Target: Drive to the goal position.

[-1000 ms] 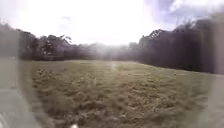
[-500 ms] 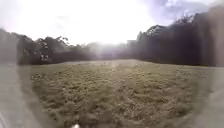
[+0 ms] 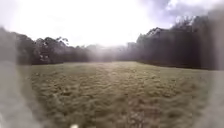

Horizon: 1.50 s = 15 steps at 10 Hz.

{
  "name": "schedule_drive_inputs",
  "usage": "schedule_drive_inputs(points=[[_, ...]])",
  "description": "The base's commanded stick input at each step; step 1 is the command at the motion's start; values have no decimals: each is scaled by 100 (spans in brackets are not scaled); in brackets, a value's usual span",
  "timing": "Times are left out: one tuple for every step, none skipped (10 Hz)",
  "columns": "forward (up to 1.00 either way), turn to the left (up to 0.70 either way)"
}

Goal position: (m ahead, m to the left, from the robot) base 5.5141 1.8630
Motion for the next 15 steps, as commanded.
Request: schedule_drive_inputs(points=[[70,0],[70,0],[70,0],[70,0],[70,0],[70,0],[70,0],[70,0],[70,0],[70,0],[70,0],[70,0],[70,0],[70,0],[70,0]])
